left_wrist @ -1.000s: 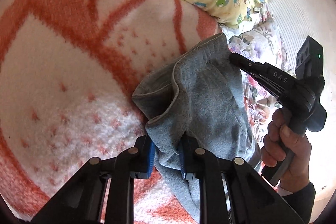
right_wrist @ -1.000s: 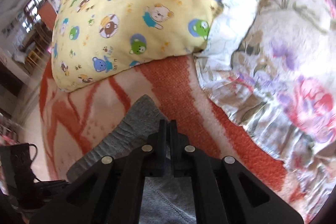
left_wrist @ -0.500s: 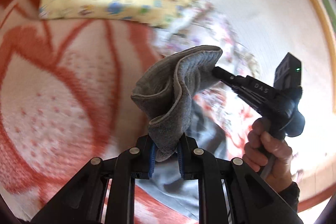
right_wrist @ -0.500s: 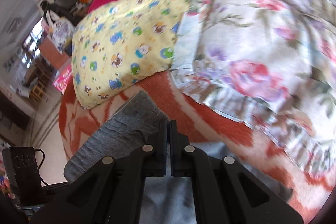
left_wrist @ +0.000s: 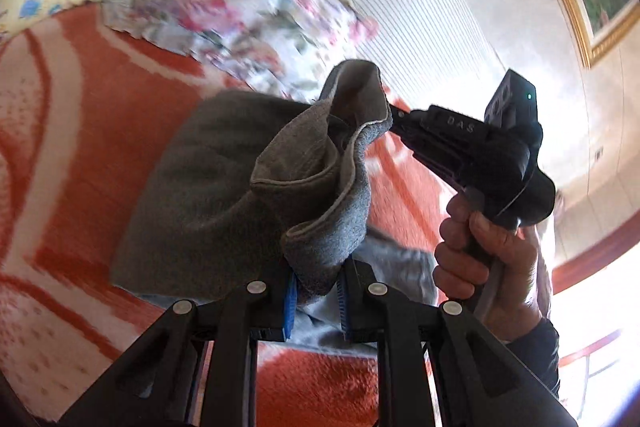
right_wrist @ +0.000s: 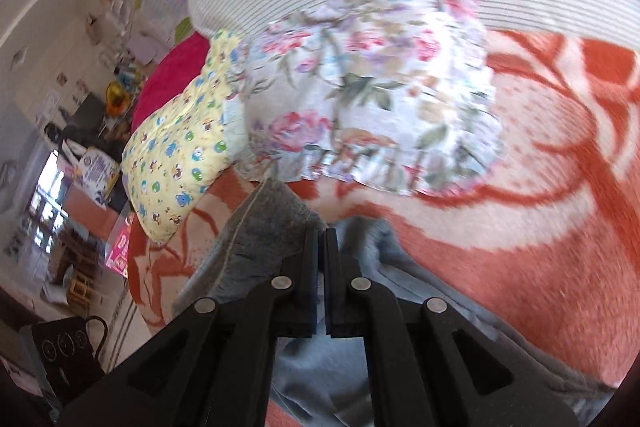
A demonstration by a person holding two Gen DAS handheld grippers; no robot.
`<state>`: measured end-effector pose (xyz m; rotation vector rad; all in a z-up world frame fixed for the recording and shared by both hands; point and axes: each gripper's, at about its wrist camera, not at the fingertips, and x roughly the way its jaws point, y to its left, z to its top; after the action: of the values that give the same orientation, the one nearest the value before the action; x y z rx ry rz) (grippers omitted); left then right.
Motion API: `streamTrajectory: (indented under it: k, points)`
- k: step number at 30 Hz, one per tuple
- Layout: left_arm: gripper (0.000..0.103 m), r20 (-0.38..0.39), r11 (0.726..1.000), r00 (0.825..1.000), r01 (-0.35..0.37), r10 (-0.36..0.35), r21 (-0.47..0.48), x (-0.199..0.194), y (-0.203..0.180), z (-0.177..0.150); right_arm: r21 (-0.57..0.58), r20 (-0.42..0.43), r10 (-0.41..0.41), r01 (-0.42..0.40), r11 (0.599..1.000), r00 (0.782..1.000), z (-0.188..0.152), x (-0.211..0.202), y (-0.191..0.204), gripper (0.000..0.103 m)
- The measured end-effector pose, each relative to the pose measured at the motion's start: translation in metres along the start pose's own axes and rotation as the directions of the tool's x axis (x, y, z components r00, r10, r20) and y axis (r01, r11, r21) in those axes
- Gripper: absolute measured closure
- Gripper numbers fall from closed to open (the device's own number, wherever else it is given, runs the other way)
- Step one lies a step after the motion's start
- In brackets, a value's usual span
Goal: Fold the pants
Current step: 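Lift the held edge with the left gripper and fold it over the bundle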
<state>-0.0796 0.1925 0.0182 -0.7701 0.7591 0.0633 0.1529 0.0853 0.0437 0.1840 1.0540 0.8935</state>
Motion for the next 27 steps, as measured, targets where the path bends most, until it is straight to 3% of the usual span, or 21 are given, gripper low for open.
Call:
streamTrajectory:
  k: [14,27]
  points:
    - [0.088,-0.185,0.976,0.982,0.068,-0.030,0.205,0.067,-0.095,-0.054,0.269,0.152,-0.051,0.009,0.963,0.987,-0.071,-0.104,-0.111,0.100]
    - [0.088,-0.210,0.952,0.978,0.047,0.019,0.303,0.105,-0.130,-0.071,0.361,0.223,-0.060,-0.025,0.932,0.973,-0.101,-0.134,-0.154,0.100]
